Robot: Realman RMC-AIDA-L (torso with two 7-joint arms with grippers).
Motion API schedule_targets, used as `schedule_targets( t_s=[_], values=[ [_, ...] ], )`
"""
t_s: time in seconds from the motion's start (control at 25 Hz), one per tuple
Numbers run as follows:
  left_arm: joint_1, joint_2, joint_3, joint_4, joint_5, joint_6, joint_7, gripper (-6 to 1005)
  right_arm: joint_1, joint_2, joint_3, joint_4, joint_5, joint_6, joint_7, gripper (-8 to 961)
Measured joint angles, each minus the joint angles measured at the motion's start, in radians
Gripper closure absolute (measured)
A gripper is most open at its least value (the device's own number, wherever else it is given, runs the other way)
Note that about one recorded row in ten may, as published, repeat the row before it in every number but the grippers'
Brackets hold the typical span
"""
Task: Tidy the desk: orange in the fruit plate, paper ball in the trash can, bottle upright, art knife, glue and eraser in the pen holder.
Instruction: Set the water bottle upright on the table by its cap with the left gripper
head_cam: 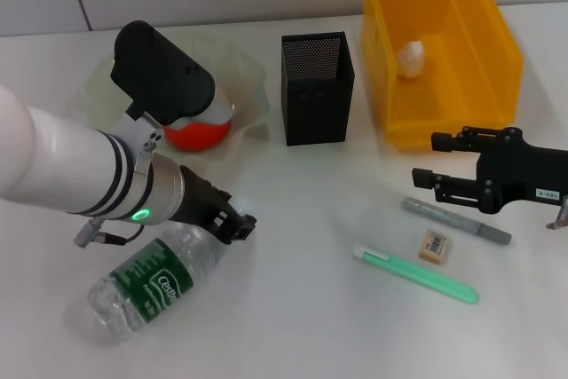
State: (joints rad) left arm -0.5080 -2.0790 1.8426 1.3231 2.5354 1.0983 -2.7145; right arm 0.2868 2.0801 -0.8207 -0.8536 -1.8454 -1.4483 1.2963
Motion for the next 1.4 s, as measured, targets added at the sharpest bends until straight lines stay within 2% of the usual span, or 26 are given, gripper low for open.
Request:
schedule_targets(
  t_s=[0.2, 0.44, 0.76, 0.8, 1.08, 1.16, 1.4],
  values=[
    [0.002, 0.0, 0.0, 0.004, -0.001, -0.002, 0.003, 554, 0.0, 0.0, 0.0, -0.003, 0.0, 0.003, 0.002, 347],
    [0.031, 0.001, 0.006, 0.085, -0.003, -0.019, 0.014, 555, 0.001, 0.0, 0.015, -0.001, 0.0, 0.003, 0.005, 348],
    [0.052, 0.001, 0.018, 0.123, -0.003, -0.033, 0.016, 555, -0.006, 0.0, 0.015, 0.001, 0.0, -0.01, 0.004, 350],
    [0.078, 0.003, 0.022, 0.164, -0.003, -0.043, 0.017, 555, -0.008, 0.0, 0.015, 0.001, 0.0, -0.012, 0.003, 351],
    [0.106, 0.003, 0.024, 0.209, -0.003, -0.048, 0.028, 555, -0.018, 0.0, 0.015, 0.001, 0.0, -0.02, 0.001, 352],
    [0.159, 0.006, 0.025, 0.271, -0.004, -0.07, 0.031, 555, -0.019, 0.001, 0.015, 0.001, 0.0, -0.02, 0.002, 353],
    [0.192, 0.007, 0.028, 0.292, -0.015, -0.101, 0.046, 555, -0.02, 0.001, 0.016, -0.005, 0.0, -0.02, 0.006, 354]
  ],
)
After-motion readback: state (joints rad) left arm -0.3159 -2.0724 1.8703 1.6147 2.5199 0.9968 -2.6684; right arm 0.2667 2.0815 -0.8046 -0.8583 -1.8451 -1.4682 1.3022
